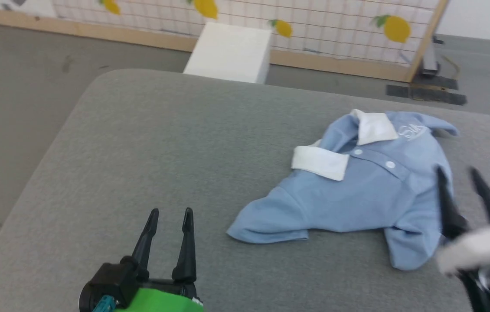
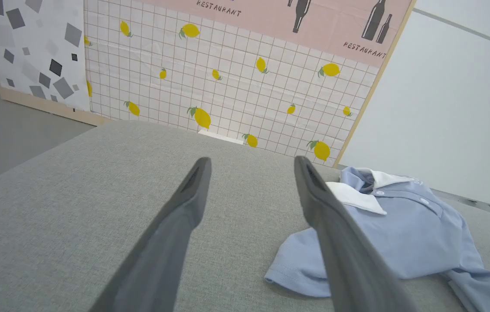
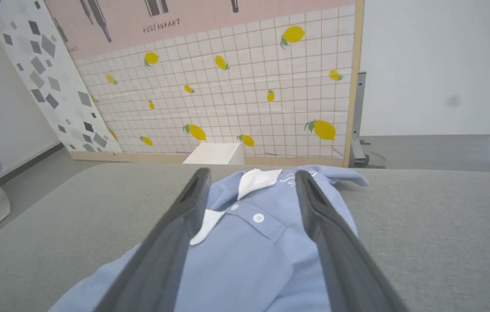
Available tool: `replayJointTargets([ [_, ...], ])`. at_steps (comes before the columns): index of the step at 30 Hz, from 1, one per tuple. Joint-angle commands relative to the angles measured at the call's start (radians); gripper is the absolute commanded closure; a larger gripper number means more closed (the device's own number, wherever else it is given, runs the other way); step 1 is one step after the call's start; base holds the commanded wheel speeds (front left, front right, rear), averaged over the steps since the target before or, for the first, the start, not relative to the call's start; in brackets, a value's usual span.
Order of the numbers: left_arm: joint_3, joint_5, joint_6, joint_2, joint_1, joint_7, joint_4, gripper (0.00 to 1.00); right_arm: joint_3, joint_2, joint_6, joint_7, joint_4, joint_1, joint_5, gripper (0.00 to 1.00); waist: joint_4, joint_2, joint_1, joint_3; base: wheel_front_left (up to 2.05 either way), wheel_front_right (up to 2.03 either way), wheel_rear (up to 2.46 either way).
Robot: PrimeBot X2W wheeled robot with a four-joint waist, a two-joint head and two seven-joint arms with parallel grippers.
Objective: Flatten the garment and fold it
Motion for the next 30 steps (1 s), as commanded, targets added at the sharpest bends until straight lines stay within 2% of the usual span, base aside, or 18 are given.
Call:
replayJointTargets([
  [1,0.007,0.013,-0.006,-0.002,0.017,-0.004,-0.004,0.00,-0.031,0.007,-0.001,-0.038,-0.025,0.048,-0.012,0.00,-0.049,-0.0001,0.0000,-0.004,0.00,0.00,0.00],
  [4,0.012,0.018,-0.010,-0.002,0.035,-0.004,-0.003,0.00,-0.077,0.010,-0.001,-0.144,-0.038,0.151,0.002,0.00,-0.068,-0.0001,0.0000,-0.005,0.00,0.00,0.00],
  [8,0.024,0.023,-0.005,-0.002,0.068,-0.004,-0.002,0.00,-0.102,0.011,-0.001,-0.270,0.029,0.266,0.077,0.00,-0.099,-0.0001,0.0000,-0.007,0.00,0.00,0.00],
  [13,0.033,0.059,-0.019,0.000,0.056,-0.004,0.005,0.00,-0.074,0.011,-0.001,-0.324,0.086,0.291,0.127,0.00,-0.129,-0.0001,0.0000,0.002,0.00,0.00,0.00],
  [17,-0.002,0.095,-0.051,0.025,-0.028,0.032,0.024,0.00,-0.060,0.011,-0.001,-0.340,0.101,0.276,0.135,0.00,-0.135,-0.0001,0.0000,0.011,0.00,0.00,0.00],
  [24,-0.076,0.127,-0.105,0.072,-0.290,0.348,0.117,0.00,-0.047,0.011,-0.001,-0.353,0.133,0.235,0.138,0.00,-0.124,-0.0001,0.0000,0.055,0.00,0.00,0.00],
  [30,-0.154,0.096,-0.138,0.086,-0.509,0.636,0.317,0.00,-0.011,0.011,-0.001,-0.356,0.142,0.202,0.134,0.00,-0.134,-0.0001,0.0000,0.105,0.00,0.00,0.00],
])
